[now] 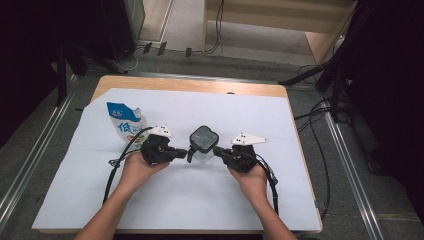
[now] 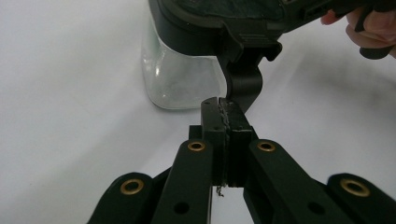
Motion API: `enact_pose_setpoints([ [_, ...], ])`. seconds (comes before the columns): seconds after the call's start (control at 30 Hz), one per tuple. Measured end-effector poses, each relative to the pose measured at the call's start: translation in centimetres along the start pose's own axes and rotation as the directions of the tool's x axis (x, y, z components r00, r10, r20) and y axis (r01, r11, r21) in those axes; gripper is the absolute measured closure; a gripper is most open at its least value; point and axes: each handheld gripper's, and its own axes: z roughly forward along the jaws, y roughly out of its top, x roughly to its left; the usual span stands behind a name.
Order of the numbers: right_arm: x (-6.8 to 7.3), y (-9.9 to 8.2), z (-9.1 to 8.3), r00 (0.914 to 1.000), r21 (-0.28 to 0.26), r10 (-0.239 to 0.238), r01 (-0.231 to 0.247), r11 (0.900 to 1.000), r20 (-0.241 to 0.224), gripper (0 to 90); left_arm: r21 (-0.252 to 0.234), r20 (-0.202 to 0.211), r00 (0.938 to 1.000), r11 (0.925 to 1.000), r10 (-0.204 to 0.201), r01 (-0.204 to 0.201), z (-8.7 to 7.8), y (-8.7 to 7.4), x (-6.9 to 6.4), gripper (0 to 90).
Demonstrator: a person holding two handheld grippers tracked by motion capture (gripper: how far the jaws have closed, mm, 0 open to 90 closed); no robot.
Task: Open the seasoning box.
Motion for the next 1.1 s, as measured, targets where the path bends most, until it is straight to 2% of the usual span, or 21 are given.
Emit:
enact_pose_setpoints([
  [0.07, -0.2, 0.1, 0.0, 1.0000, -0.001, 0.004, -0.004, 1.0000, 0.001, 90.0, 0.000, -0.001, 0.9999, 0.9999, 0.012, -0.012, 0.2, 0.0, -0.2, 90.0],
  [0.3, -0.6, 0.4, 0.1, 0.9999, -0.002, 0.011, -0.011, 0.9999, 0.009, 90.0, 0.008, -0.012, 0.9999, 0.9999, 0.011, -0.011, 0.7, 0.2, -0.2, 90.0],
  [0.57, -1.1, 0.4, 0.3, 0.9995, -0.005, 0.023, -0.023, 0.9997, 0.020, 90.0, 0.002, 0.024, 0.9997, 1.0000, 0.005, -0.005, 1.1, 0.2, -0.5, 90.0],
  [0.93, -1.8, 0.7, 0.6, 0.9979, -0.001, 0.059, -0.059, 0.9982, 0.027, 90.0, -0.008, 0.024, 0.9997, 0.9999, 0.008, -0.008, 1.5, 0.4, -1.2, 90.0],
  [1.0, -1.9, 0.8, 0.7, 0.9979, -0.005, 0.059, -0.059, 0.9982, 0.027, 90.0, -0.009, 0.049, 0.9986, 0.9998, -0.018, 0.018, 1.7, 0.4, -1.3, 90.0],
  [1.1, -2.2, 0.9, 0.8, 0.9967, -0.006, 0.079, -0.079, 0.9968, 0.019, 90.0, -0.008, 0.046, 0.9989, 1.0000, -0.003, 0.004, 1.9, 0.6, -1.7, 90.0],
])
